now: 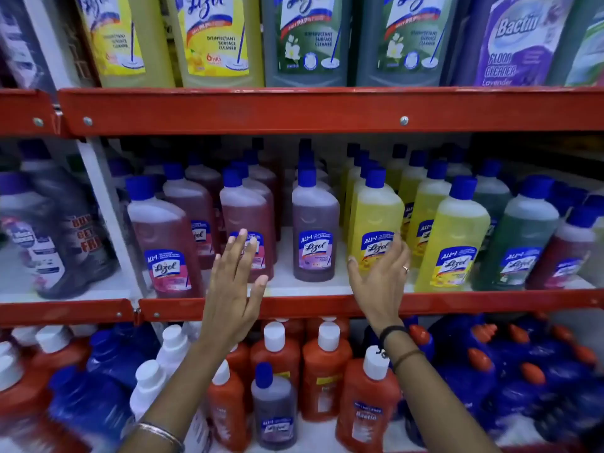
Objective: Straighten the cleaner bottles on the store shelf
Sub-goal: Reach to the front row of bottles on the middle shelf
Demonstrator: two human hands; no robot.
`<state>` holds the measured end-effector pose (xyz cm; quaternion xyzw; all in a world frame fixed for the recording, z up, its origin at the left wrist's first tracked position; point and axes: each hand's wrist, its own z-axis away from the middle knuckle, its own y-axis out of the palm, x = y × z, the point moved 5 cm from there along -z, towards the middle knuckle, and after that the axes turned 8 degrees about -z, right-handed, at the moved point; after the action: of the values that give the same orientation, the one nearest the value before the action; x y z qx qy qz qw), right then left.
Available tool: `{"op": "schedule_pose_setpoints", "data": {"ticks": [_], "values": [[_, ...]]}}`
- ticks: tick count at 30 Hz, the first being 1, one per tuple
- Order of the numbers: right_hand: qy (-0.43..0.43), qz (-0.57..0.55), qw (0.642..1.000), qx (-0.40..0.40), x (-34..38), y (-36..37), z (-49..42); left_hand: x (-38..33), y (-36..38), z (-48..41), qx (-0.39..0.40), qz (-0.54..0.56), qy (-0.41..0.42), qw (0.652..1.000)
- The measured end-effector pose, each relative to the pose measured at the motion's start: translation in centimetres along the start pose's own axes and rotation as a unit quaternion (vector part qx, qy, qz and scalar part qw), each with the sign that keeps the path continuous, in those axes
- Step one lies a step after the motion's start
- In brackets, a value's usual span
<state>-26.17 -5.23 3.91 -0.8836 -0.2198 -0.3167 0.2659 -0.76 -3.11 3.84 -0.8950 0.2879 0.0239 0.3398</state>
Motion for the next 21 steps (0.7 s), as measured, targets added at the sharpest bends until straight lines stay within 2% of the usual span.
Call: {"op": "schedule_pose_setpoints", "data": {"ticks": [6,11,21], "values": [[0.081,0.029,0.995,0.057,-1.0,0.9,-1.6,3.0,2.3,2.5,0.065,-0.037,-0.073,0.994],[0.121,0.057,0.989,0.068,-1.4,1.6,-2.9,4.3,3.2,3.4,0.124,-0.158,-0.054,0.978],[0.117,0.093,0.987,0.06,-1.5,0.3,-2.1,4.1,3.2,3.3,0.136,-0.171,-0.058,0.974]]}}
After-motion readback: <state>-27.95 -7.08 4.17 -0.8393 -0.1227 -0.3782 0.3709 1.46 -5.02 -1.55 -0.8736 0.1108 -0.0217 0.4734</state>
